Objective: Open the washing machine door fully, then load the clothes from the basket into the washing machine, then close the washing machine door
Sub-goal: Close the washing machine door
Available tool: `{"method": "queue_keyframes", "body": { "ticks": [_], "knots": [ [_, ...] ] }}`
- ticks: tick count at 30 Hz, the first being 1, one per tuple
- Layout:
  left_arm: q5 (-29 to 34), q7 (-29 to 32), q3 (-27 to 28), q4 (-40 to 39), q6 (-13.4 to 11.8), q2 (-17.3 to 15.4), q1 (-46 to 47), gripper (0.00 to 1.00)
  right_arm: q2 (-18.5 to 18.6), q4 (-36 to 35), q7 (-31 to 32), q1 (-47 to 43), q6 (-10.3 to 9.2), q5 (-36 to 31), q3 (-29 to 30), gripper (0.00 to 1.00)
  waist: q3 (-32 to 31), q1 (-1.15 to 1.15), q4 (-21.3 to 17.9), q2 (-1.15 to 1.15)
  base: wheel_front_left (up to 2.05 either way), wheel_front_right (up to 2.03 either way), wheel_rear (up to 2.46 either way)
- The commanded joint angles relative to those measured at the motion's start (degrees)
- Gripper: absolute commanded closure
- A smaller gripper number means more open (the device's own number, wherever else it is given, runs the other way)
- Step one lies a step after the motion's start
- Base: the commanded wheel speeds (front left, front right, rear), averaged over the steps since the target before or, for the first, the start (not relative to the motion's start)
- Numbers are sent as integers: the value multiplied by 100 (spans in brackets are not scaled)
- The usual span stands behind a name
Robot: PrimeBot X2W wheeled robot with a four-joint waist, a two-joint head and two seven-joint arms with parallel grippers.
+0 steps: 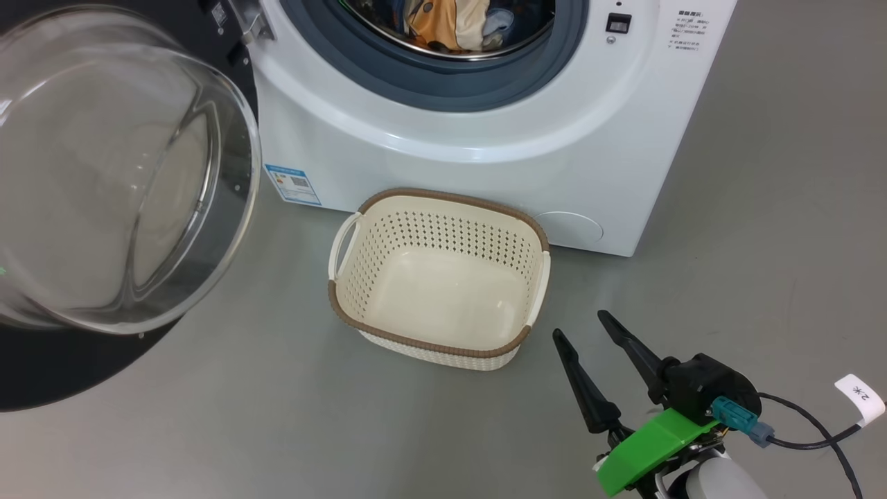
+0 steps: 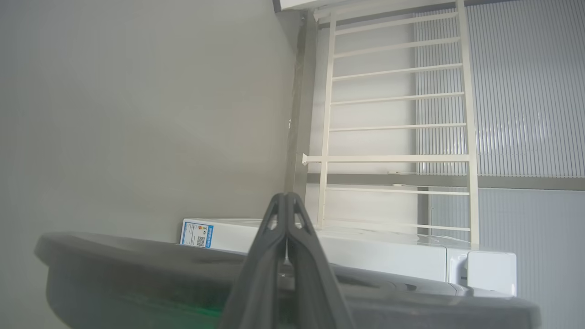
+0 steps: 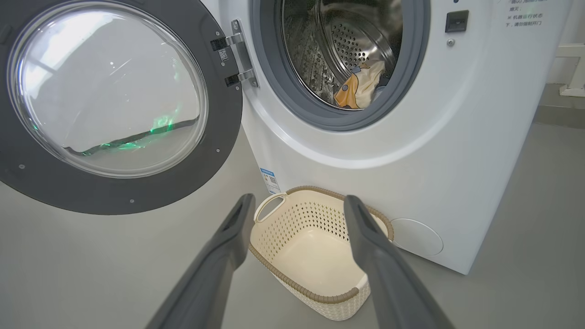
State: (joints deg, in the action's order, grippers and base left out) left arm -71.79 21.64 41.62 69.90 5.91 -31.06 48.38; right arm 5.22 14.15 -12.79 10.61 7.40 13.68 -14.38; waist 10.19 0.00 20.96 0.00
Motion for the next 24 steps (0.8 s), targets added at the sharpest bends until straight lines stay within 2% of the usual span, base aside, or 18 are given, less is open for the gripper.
{"method": "queue_keyframes", "body": {
  "ticks": [1,24],
  "knots": [
    [67,113,-30,-144,59,-310,-15,100,-85,-107,-69,106,9,-63,-138,0,-24,0,5,0,0,0,0],
    [123,850,-468,-834,156,129,-540,100,-190,101,-186,50,9,36,-143,0,-380,0,87,0,0,0,0]
  ]
}}
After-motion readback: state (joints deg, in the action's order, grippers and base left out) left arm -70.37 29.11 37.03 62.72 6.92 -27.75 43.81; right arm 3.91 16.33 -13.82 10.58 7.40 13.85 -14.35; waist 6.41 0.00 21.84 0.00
